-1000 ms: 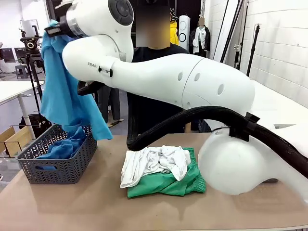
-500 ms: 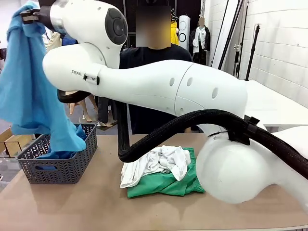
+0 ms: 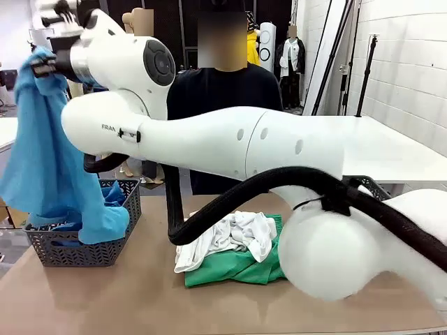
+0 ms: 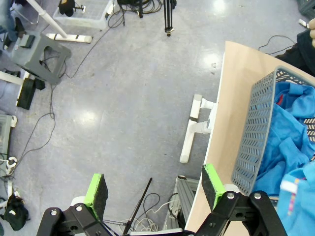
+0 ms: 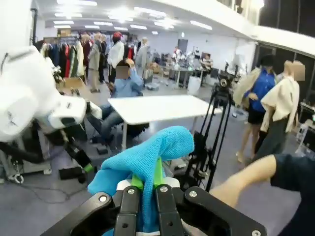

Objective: Sort the tops and bottoms.
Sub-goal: Sort the clothes according to human instructions.

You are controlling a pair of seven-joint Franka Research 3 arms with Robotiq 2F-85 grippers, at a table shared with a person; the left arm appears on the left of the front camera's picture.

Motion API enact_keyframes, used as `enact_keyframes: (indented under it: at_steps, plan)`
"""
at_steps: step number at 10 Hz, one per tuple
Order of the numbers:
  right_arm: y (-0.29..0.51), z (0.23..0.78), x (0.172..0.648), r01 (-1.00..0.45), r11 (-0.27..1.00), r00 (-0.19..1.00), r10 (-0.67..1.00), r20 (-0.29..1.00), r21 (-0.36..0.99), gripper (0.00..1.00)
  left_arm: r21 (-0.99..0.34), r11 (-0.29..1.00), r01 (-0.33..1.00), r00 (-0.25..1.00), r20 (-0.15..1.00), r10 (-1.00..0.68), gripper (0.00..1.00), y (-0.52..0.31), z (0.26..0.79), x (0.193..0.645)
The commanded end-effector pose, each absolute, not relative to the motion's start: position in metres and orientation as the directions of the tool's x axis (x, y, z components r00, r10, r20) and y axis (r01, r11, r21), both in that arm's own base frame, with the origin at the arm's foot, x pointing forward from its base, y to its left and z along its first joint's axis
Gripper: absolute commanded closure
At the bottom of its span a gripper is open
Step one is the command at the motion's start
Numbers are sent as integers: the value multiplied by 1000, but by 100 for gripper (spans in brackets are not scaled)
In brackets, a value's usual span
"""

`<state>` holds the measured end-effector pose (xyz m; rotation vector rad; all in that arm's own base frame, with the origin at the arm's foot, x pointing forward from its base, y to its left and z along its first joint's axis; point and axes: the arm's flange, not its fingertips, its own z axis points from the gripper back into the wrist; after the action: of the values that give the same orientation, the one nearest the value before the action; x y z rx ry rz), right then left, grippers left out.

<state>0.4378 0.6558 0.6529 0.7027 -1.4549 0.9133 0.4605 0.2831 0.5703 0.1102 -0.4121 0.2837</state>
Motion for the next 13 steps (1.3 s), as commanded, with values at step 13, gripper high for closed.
enact_keyframes:
  at_steps: [13]
  plan:
    - [842,451,592,-857,457,508,664,548,240,100,54,957,-285,880,411,239,0,285,571,459]
